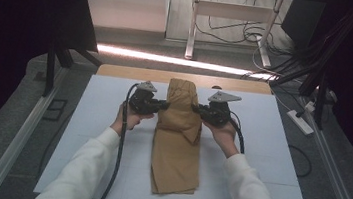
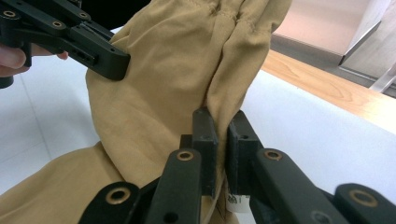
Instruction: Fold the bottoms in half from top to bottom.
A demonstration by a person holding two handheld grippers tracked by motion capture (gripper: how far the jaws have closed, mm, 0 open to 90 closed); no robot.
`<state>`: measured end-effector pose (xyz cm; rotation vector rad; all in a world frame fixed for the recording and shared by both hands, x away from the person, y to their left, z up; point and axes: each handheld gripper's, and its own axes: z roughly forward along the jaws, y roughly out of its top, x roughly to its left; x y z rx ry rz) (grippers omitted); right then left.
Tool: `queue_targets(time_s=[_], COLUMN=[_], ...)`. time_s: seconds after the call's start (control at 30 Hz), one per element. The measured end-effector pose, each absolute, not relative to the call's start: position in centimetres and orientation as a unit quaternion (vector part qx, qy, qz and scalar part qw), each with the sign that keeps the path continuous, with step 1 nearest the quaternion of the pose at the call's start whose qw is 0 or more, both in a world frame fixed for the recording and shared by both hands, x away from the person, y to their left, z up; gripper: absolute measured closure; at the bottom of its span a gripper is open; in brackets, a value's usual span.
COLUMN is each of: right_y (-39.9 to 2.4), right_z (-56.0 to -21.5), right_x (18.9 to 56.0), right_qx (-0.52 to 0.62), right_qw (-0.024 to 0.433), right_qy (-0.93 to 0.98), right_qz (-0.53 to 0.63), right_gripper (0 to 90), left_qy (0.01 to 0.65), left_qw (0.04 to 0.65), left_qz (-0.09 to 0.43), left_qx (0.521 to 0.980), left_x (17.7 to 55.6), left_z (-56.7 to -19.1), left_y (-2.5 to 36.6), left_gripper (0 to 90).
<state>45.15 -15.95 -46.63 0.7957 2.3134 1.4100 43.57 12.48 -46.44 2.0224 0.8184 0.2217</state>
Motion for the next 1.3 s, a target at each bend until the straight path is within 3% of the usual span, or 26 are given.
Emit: queue_targets(time_s=[1.3], right_y=[-16.7], right_z=[-48.1], right_x=[40.9], right_qx=[0.260], right_qw=[0.124], right_qy=[0.817], right_qz=[0.500], right_gripper=[84.1], left_qy=[0.324], left_qw=[0.463], left_qz=[0.073], left_qx=[0.822], left_x=[38.9], left_z=[-48.5], left_y=[12.5], left_gripper=[82.6])
